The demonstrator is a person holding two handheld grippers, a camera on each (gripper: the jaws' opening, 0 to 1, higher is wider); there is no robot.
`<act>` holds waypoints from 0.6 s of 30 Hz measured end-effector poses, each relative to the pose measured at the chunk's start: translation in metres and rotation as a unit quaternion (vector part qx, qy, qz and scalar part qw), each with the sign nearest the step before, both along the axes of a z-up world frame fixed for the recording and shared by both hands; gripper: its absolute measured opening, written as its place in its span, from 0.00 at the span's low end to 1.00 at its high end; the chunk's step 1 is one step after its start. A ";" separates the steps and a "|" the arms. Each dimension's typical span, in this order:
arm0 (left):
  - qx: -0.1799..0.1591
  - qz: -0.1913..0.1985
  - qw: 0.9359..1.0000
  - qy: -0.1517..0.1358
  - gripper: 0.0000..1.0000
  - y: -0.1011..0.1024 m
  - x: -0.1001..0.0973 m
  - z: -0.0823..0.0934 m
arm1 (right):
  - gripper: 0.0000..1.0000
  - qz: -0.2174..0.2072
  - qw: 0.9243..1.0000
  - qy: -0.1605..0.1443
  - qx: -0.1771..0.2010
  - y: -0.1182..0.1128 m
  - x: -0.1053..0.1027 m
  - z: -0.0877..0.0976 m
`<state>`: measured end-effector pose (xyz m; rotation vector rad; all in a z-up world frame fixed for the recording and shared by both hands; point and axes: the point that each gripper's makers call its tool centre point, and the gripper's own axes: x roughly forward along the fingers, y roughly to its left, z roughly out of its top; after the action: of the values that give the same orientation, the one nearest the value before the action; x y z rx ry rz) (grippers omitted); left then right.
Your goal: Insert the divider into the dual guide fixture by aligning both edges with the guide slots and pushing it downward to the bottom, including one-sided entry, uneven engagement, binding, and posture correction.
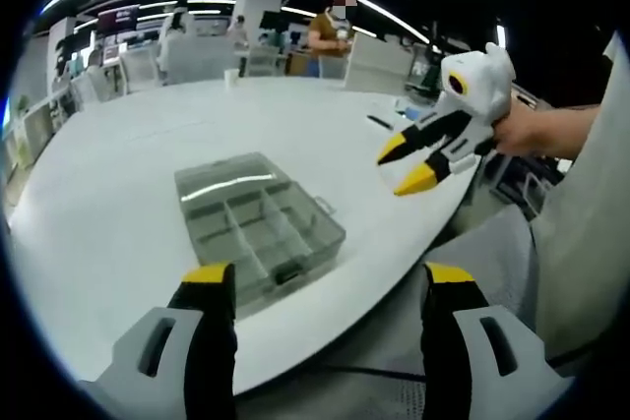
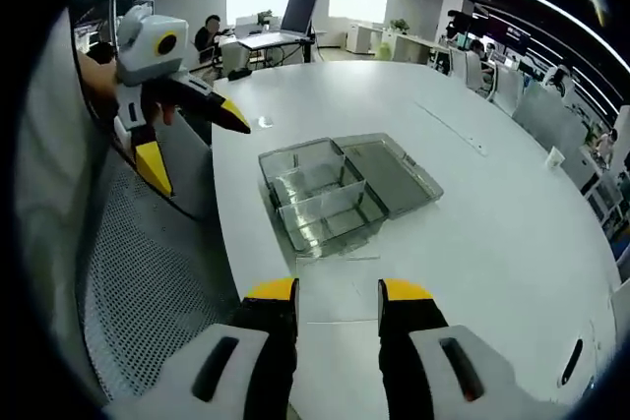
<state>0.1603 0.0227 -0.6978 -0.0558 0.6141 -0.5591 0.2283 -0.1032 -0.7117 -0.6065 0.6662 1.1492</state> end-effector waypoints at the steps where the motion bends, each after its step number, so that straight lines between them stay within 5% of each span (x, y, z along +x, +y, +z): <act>1: 0.000 0.000 1.000 0.000 0.76 0.000 0.000 0.000 | 0.27 0.001 1.000 -0.001 0.001 0.001 0.000 0.001; 18: -0.012 0.001 1.000 -0.003 0.74 -0.003 0.008 0.004 | 0.27 0.037 0.999 -0.015 0.022 0.025 -0.014 0.015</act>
<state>0.1682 0.0193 -0.6940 -0.0772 0.6022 -0.5648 0.2146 -0.0782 -0.6968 -0.6136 0.5967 1.2178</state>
